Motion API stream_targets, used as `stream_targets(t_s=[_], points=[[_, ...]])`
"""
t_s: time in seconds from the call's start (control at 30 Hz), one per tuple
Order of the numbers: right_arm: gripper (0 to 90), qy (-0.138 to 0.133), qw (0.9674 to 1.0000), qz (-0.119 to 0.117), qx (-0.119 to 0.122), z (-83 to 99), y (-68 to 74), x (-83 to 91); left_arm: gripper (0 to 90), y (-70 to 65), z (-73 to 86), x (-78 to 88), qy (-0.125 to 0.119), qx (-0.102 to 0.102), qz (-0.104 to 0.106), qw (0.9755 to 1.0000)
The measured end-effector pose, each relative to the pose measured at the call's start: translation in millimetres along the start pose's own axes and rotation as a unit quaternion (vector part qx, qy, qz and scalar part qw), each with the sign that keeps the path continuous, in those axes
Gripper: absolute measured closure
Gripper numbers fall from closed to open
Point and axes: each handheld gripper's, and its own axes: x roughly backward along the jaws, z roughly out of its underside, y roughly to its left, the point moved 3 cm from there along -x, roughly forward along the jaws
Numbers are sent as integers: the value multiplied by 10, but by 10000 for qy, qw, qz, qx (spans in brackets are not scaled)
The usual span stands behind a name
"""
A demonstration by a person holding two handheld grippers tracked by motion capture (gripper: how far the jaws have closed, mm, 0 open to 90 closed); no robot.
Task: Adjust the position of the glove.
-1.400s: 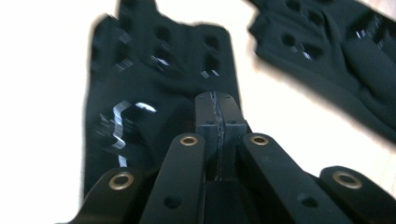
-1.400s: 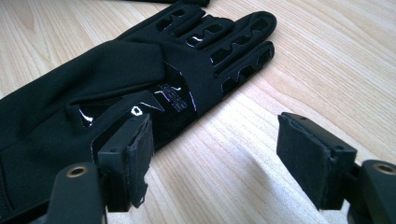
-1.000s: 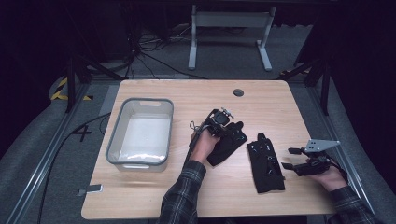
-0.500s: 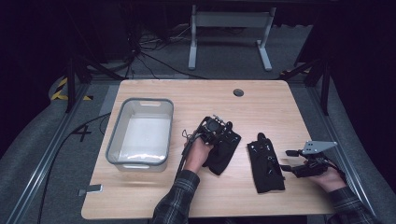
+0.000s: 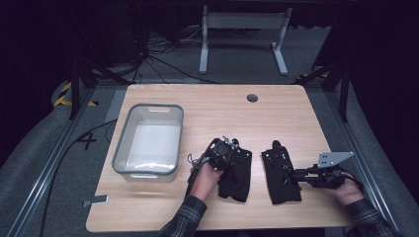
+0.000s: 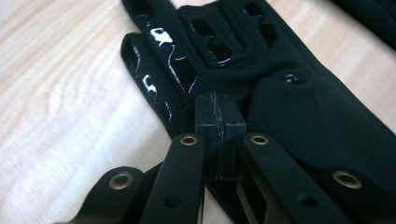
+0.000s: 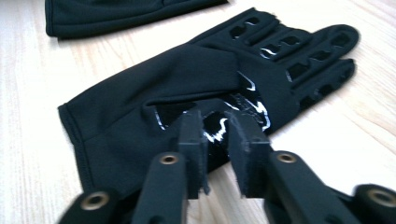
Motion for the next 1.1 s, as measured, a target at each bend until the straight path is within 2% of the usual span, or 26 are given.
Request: stream_targets(t_s=[0.2, 0.37, 0.5, 0.6, 0.67, 1.1], points=[[842, 62, 9999, -95, 93, -24, 37, -54, 896, -79, 137, 118, -157, -26, 91, 9998], [873, -34, 9999, 14, 145, -63, 17, -55, 896, -182, 227, 216, -217, -147, 190, 9995], [893, 22, 9999, 45, 129, -84, -20, -99, 896, -216, 274, 141, -51, -213, 236, 9995], [898, 264, 9995, 51, 145, -65, -30, -184, 896, -227, 266, 110, -78, -204, 242, 9995], [900, 304, 9994, -17, 140, -68, -16, -221, 897, -237, 263, 103, -103, -211, 225, 9995], [900, 300, 9992, -156, 222, -118, 26, -287, 898, -304, 154, -6, -307, -226, 108, 9992]])
